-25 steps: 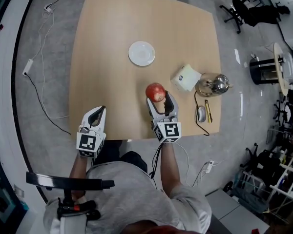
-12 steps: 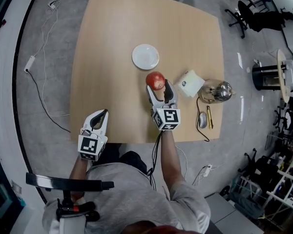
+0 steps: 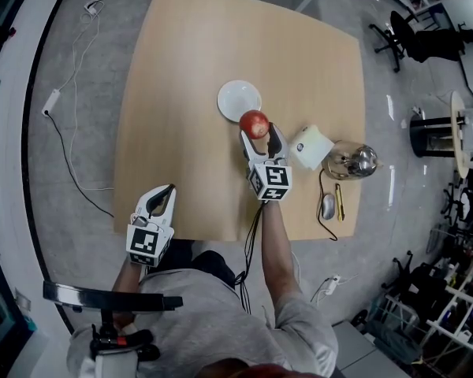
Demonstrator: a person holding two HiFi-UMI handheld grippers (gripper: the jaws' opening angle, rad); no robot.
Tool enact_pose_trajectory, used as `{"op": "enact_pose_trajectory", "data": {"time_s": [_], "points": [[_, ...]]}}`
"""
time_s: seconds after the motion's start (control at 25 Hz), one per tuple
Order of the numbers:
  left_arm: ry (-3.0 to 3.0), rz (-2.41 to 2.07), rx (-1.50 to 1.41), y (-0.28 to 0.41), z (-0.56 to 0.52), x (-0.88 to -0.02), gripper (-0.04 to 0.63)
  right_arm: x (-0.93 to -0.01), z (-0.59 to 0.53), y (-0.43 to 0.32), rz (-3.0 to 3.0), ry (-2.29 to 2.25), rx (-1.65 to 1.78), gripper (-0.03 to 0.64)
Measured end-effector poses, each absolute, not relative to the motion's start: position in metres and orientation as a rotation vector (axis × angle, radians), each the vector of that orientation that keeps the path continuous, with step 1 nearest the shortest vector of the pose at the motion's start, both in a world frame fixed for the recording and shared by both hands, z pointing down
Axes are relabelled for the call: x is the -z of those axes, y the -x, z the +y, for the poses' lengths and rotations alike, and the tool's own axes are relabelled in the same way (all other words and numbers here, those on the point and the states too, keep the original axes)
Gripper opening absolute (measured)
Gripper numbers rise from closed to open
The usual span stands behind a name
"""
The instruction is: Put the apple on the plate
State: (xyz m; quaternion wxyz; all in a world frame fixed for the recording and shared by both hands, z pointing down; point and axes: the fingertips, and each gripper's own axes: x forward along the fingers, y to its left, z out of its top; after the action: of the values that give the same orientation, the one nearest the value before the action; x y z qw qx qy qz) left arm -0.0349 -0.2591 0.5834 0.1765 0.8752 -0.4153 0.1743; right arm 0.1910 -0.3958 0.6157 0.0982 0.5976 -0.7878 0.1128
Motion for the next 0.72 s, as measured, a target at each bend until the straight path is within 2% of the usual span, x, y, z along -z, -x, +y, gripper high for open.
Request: {"op": "enact_pose_trajectory", "data": {"time_s": [0.72], "points": [[-2.445,-1.219,-0.557,0.046,-0.257,-0.592,0.02,-0.662,-0.445,-0.189,-2.277,-1.71,-0.376,0.342]]}}
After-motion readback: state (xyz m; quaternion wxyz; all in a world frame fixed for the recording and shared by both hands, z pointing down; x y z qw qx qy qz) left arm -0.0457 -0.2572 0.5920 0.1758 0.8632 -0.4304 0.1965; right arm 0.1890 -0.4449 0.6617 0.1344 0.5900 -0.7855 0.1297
